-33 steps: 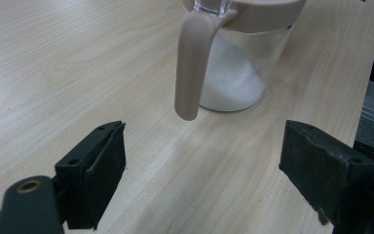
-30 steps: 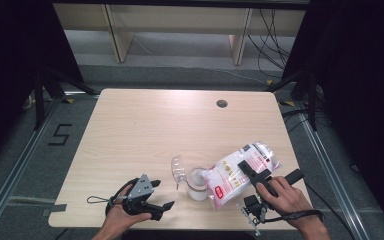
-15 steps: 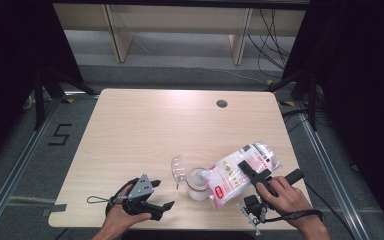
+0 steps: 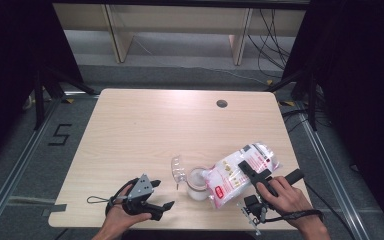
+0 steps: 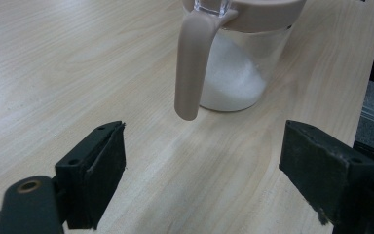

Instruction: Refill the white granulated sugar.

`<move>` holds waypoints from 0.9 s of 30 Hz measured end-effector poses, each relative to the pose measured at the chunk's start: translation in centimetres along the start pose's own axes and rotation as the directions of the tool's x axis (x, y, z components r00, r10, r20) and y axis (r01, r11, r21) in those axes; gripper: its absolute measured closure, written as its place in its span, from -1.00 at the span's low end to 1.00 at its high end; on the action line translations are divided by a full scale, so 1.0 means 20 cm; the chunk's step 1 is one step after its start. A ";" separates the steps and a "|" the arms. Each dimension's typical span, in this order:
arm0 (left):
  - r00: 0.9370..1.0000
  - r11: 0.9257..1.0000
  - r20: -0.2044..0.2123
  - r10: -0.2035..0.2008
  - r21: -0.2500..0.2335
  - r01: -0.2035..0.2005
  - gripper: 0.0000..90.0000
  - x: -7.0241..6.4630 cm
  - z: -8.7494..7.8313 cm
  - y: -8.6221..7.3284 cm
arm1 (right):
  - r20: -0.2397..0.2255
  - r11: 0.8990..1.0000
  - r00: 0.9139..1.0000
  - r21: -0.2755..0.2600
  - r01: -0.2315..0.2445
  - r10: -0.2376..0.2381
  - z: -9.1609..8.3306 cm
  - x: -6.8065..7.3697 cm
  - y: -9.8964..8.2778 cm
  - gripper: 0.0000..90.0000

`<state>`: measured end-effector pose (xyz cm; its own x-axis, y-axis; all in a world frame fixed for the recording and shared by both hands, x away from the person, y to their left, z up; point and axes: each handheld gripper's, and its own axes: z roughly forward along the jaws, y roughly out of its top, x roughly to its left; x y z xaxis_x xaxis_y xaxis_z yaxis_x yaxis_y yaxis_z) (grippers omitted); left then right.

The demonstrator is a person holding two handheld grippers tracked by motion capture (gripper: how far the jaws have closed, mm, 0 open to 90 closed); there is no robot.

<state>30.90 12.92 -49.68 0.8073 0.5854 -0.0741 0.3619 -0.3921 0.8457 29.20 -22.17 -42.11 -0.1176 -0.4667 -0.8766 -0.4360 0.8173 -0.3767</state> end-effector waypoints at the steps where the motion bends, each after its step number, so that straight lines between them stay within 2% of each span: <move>1: 1.000 1.000 0.006 -0.014 -0.012 0.015 -0.63 -0.01 0.00 0.00 | 0.001 1.000 1.000 0.000 0.001 -0.001 0.00 0.00 0.00 0.58; 4: 1.000 0.999 0.011 -0.025 -0.022 0.026 -0.63 -0.01 0.01 0.00 | 0.000 1.000 1.000 0.000 0.000 0.000 0.00 0.00 0.00 0.58; 8: 1.000 1.000 0.006 -0.014 -0.012 0.014 -0.63 -0.01 0.00 0.00 | -0.001 1.000 1.000 -0.001 0.000 0.000 0.00 0.00 0.00 0.58; 15: 1.000 0.999 0.011 -0.025 -0.022 0.025 -0.63 -0.01 0.01 0.00 | -0.002 1.000 1.000 0.001 -0.004 0.004 0.00 0.00 0.00 0.58; 24: 1.000 1.000 0.008 -0.017 -0.015 0.017 -0.63 -0.01 0.00 0.00 | 0.007 1.000 1.000 0.000 0.010 -0.010 0.00 -0.01 0.00 0.58; 27: 1.000 0.999 0.011 -0.025 -0.023 0.026 -0.63 -0.01 0.01 0.00 | 0.004 1.000 1.000 0.007 0.019 -0.019 -0.01 -0.01 0.01 0.58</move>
<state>30.77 12.71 -49.75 0.8029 0.5874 -0.1013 0.3720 -0.3609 0.8552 29.00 -22.02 -41.83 -0.1059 -0.4808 -0.8704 -0.4315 0.8108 -0.3954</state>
